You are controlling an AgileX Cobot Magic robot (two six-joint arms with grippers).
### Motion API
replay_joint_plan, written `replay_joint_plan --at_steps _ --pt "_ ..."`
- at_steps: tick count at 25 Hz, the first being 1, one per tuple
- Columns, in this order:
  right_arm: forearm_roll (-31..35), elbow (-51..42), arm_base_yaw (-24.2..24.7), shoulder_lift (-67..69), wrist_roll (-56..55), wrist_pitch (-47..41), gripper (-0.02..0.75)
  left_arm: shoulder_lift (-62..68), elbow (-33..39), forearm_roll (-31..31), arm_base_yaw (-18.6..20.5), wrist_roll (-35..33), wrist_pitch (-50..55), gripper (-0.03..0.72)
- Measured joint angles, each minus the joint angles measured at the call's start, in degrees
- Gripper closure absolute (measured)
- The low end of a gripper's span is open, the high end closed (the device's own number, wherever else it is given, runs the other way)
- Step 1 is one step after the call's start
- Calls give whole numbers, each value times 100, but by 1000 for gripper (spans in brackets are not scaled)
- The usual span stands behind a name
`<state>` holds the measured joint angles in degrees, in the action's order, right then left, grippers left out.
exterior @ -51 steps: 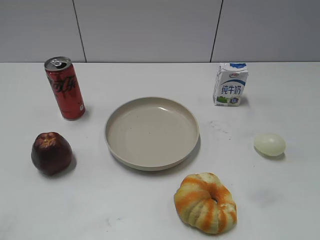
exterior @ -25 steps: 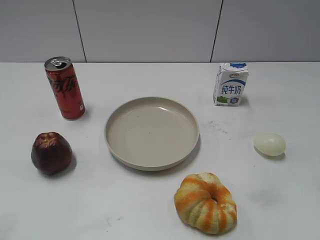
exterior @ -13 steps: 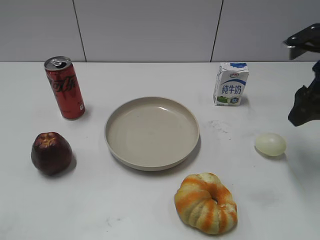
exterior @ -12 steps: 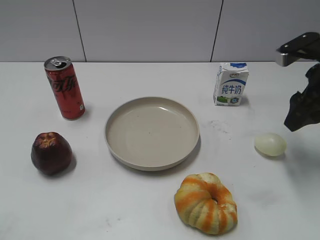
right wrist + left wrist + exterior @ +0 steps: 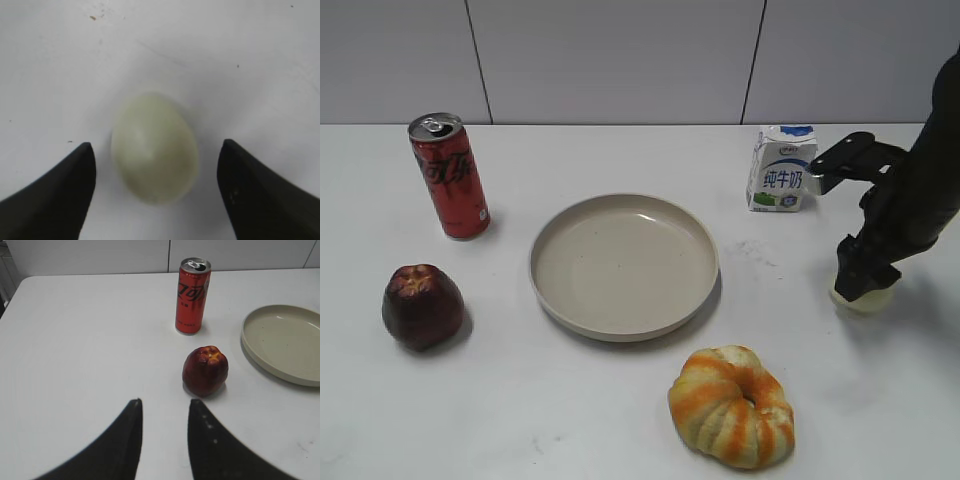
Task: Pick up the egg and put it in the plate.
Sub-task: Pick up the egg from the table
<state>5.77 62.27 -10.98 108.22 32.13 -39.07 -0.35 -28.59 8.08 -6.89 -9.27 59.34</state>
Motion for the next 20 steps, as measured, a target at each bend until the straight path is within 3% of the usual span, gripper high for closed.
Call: replay_joint_plan --at_steps 6,10,16,20 --pt "-4 0 0 349 0 306 172 0 0 0 0 0 0 459" --pt "-4 12 0 368 0 186 287 0 0 0 0 0 0 459" --pt "252 42 -42 356 -5 -213 284 0 0 0 0 0 0 459" --pt "280 397 -450 264 -5 -481 284 0 0 0 0 0 0 459"
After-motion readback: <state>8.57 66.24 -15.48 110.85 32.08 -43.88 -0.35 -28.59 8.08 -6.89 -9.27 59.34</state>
